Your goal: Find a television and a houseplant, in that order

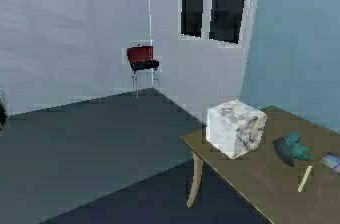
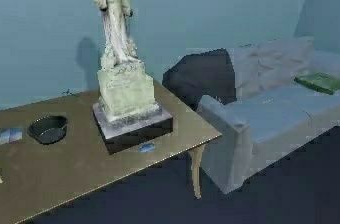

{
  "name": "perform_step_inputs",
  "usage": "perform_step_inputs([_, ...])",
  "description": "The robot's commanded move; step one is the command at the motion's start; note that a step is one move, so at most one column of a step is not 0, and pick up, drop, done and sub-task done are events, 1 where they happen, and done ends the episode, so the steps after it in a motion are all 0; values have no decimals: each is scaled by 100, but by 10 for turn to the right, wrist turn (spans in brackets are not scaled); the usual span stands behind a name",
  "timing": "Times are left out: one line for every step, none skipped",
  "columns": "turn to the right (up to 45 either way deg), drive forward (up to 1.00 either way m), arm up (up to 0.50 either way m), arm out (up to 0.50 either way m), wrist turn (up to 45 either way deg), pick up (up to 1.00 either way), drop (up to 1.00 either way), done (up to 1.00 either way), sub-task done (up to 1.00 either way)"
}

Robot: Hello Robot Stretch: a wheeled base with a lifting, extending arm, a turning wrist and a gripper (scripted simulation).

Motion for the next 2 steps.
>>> perform_step_inputs([-450, 0, 0, 0, 0, 0, 0, 0, 0])
perform_step_inputs([-450, 0, 0, 0, 0, 0, 0, 0, 0])
